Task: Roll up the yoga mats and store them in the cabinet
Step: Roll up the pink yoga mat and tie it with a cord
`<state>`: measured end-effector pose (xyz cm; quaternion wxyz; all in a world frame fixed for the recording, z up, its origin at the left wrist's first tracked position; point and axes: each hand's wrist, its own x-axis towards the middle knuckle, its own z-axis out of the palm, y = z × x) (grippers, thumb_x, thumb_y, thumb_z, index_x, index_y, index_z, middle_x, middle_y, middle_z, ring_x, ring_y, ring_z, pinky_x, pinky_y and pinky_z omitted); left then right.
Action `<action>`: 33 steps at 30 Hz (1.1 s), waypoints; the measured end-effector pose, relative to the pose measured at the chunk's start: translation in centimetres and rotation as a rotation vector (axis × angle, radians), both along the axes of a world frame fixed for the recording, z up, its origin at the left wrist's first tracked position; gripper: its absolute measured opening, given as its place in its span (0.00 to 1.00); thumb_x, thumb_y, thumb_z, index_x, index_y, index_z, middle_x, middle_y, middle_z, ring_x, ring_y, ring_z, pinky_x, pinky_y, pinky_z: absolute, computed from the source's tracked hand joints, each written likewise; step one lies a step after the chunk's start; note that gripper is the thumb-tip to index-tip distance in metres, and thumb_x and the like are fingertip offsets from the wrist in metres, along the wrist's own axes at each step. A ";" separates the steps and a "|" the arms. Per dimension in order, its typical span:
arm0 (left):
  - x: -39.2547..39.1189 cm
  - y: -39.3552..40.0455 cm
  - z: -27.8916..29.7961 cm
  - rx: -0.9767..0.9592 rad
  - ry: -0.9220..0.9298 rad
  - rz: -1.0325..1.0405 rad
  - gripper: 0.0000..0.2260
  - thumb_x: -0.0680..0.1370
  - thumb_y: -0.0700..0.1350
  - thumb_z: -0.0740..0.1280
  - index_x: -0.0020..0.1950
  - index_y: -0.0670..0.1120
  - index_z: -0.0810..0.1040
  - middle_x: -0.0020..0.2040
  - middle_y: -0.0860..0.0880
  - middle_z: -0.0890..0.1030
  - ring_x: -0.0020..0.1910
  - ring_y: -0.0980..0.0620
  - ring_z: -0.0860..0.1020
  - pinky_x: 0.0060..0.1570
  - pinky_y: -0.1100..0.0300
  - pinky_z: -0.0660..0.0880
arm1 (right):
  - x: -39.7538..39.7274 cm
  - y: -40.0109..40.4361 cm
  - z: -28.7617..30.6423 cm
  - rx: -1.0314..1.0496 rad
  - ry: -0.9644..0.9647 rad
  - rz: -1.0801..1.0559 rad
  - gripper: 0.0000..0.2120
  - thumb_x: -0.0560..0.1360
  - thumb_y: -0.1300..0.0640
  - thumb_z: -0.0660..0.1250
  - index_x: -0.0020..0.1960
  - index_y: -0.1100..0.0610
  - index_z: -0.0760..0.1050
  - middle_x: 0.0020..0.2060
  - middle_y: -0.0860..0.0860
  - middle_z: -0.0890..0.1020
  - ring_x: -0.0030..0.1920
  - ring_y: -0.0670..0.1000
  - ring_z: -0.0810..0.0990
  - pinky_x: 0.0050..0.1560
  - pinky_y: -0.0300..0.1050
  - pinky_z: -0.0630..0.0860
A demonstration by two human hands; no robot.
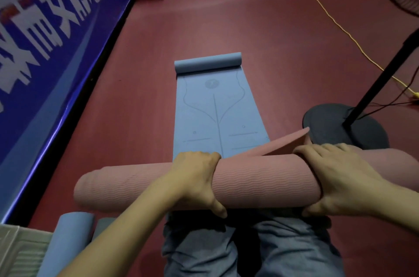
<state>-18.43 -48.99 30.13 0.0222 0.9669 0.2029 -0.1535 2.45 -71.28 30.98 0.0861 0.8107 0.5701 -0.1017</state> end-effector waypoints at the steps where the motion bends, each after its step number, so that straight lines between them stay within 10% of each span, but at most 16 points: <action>1: -0.3 -0.3 -0.3 -0.003 -0.030 0.017 0.48 0.54 0.75 0.75 0.68 0.53 0.70 0.60 0.53 0.81 0.57 0.46 0.81 0.53 0.52 0.77 | 0.0 0.5 0.2 -0.014 -0.012 -0.001 0.55 0.49 0.19 0.66 0.71 0.42 0.62 0.61 0.40 0.74 0.60 0.46 0.73 0.60 0.45 0.64; 8: -2.3 -3.0 -1.8 0.016 -0.163 0.084 0.68 0.56 0.75 0.76 0.83 0.41 0.51 0.82 0.44 0.61 0.82 0.44 0.57 0.79 0.53 0.55 | 2.2 2.7 0.9 -0.077 0.102 0.044 0.51 0.46 0.21 0.71 0.63 0.41 0.62 0.54 0.39 0.75 0.55 0.46 0.74 0.60 0.46 0.69; 14: -3.5 -2.2 -3.1 0.171 -0.293 0.048 0.66 0.39 0.75 0.76 0.69 0.37 0.76 0.61 0.44 0.82 0.58 0.43 0.83 0.57 0.51 0.80 | 1.7 3.8 0.9 -0.057 0.168 0.041 0.49 0.46 0.24 0.74 0.61 0.40 0.63 0.52 0.38 0.74 0.53 0.45 0.74 0.59 0.46 0.70; 20: -2.9 -0.9 0.2 0.151 -0.054 -0.038 0.36 0.56 0.70 0.72 0.56 0.52 0.69 0.53 0.54 0.80 0.50 0.48 0.79 0.45 0.54 0.64 | 0.6 4.1 1.1 -0.095 0.246 -0.021 0.50 0.45 0.25 0.77 0.62 0.40 0.65 0.51 0.40 0.79 0.52 0.48 0.79 0.54 0.47 0.78; 33: -3.5 -1.3 1.4 -0.238 0.132 0.022 0.45 0.46 0.76 0.75 0.58 0.57 0.77 0.51 0.58 0.81 0.50 0.54 0.79 0.52 0.53 0.80 | 1.5 2.2 0.4 -0.190 0.632 0.018 0.43 0.50 0.33 0.84 0.57 0.40 0.66 0.53 0.36 0.75 0.53 0.39 0.75 0.53 0.39 0.74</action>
